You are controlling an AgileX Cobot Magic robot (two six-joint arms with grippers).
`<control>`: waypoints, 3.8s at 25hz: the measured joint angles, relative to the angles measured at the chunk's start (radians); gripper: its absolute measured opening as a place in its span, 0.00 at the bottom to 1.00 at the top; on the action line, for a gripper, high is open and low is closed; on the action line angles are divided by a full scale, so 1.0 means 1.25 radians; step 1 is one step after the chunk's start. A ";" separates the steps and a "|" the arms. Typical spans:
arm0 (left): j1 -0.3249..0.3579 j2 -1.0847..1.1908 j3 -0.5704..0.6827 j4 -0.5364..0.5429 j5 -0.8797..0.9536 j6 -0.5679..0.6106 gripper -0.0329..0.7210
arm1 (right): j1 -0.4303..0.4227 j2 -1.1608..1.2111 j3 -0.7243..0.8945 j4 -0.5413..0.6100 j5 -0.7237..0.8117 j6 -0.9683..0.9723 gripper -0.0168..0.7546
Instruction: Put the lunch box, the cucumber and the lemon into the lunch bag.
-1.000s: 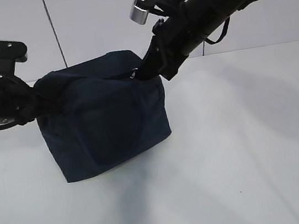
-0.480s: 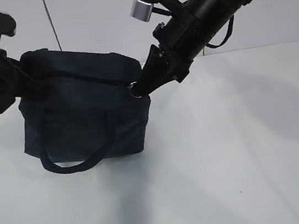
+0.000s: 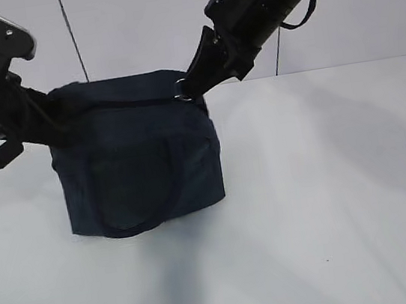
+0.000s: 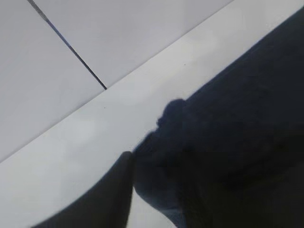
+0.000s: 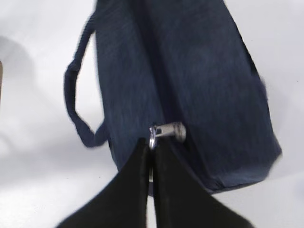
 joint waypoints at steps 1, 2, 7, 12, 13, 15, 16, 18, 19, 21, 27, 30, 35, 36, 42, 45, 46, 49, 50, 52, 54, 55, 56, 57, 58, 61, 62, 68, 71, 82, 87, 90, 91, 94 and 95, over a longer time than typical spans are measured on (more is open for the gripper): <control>0.012 0.000 0.000 0.001 0.023 0.002 0.43 | 0.000 0.000 0.000 -0.002 0.000 0.004 0.03; 0.028 0.000 0.000 0.003 0.048 0.003 0.54 | 0.000 0.000 -0.002 -0.006 0.002 0.006 0.03; 0.123 -0.017 0.000 0.005 0.223 0.005 0.80 | 0.000 0.000 -0.002 -0.013 0.002 0.019 0.03; 0.188 -0.091 0.000 0.141 0.509 0.025 0.75 | 0.000 0.000 -0.002 -0.018 0.002 0.029 0.03; 0.190 -0.103 0.000 0.155 0.563 0.037 0.75 | 0.001 0.000 -0.002 -0.018 0.002 0.031 0.03; 0.190 -0.119 0.000 0.158 0.635 0.083 0.75 | 0.001 0.000 -0.003 -0.018 0.002 0.037 0.03; 0.187 -0.124 0.000 0.153 0.659 0.107 0.75 | 0.001 0.000 -0.003 -0.018 0.002 0.039 0.03; 0.180 -0.129 0.000 0.129 0.689 0.165 0.75 | 0.001 0.000 -0.003 -0.019 0.002 0.040 0.03; 0.175 -0.130 0.000 0.119 0.692 0.189 0.75 | 0.001 0.000 -0.003 -0.019 0.002 0.042 0.03; 0.163 -0.130 0.000 0.112 0.684 0.224 0.75 | 0.001 0.000 -0.003 -0.019 0.002 0.048 0.03; 0.088 -0.084 0.000 0.105 0.567 0.321 0.73 | 0.001 0.000 -0.003 -0.019 0.002 0.056 0.03; 0.040 -0.035 0.000 0.101 0.481 0.335 0.72 | 0.001 0.000 -0.003 -0.019 0.002 0.057 0.03; -0.016 0.013 0.000 0.094 0.340 0.340 0.60 | 0.001 0.000 -0.014 -0.022 0.002 0.058 0.03; -0.020 0.013 0.000 0.093 0.327 0.340 0.54 | 0.001 0.000 -0.018 -0.028 0.002 0.062 0.03; -0.025 0.014 -0.003 0.091 0.306 0.341 0.07 | 0.001 0.000 -0.023 -0.084 0.002 0.095 0.03; -0.025 0.014 -0.003 0.091 0.306 0.341 0.04 | 0.001 0.000 -0.023 -0.093 0.003 0.103 0.03; -0.025 0.014 -0.003 0.091 0.306 0.341 0.04 | 0.001 0.000 -0.023 -0.095 0.003 0.104 0.03; -0.025 0.014 -0.003 0.091 0.306 0.341 0.04 | 0.001 0.000 -0.023 -0.097 0.003 0.109 0.03; -0.025 0.014 -0.003 0.091 0.305 0.341 0.04 | 0.001 0.000 -0.023 -0.097 0.003 0.109 0.03; -0.025 0.014 -0.003 0.091 0.304 0.341 0.04 | 0.001 0.000 -0.023 -0.097 0.003 0.110 0.03; -0.025 0.014 -0.003 0.091 0.303 0.341 0.04 | 0.001 0.000 -0.023 -0.098 0.001 0.112 0.03; -0.025 0.014 -0.003 0.091 0.301 0.341 0.04 | 0.001 0.000 -0.023 -0.096 -0.003 0.113 0.03; -0.025 0.014 -0.003 0.091 0.301 0.341 0.04 | 0.001 0.000 -0.023 -0.090 -0.007 0.113 0.03; -0.025 0.014 -0.003 0.091 0.300 0.341 0.04 | 0.001 0.000 -0.023 -0.082 -0.011 0.115 0.03; -0.025 0.014 -0.003 0.091 0.300 0.341 0.04 | 0.001 0.000 -0.023 -0.074 -0.015 0.115 0.03; -0.025 0.014 -0.003 0.091 0.298 0.341 0.04 | 0.001 0.000 -0.023 -0.041 -0.024 0.115 0.03; -0.025 0.014 -0.003 0.091 0.298 0.341 0.04 | 0.001 0.000 -0.023 -0.033 -0.024 0.115 0.03; -0.025 0.014 -0.003 0.090 0.295 0.341 0.04 | 0.001 0.000 -0.023 -0.015 -0.027 0.106 0.03; -0.025 0.014 -0.003 0.089 0.295 0.341 0.04 | 0.001 0.000 -0.024 -0.014 -0.016 0.096 0.03; -0.025 0.026 -0.003 0.077 0.294 0.341 0.04 | 0.001 0.000 -0.043 -0.087 0.004 0.069 0.03; -0.025 0.029 -0.004 0.065 0.294 0.341 0.04 | 0.001 0.000 -0.044 -0.112 0.006 -0.041 0.03; -0.025 0.029 -0.004 0.064 0.294 0.341 0.04 | 0.001 0.000 -0.044 -0.112 0.006 -0.117 0.03; -0.025 0.029 -0.004 0.063 0.294 0.341 0.04 | 0.001 0.000 -0.044 -0.112 0.006 -0.135 0.03; -0.025 0.029 -0.004 0.060 0.294 0.341 0.04 | 0.001 0.000 -0.044 -0.112 0.006 -0.176 0.03; -0.025 0.029 -0.004 0.059 0.294 0.341 0.04 | 0.001 0.000 -0.044 -0.112 0.006 -0.187 0.03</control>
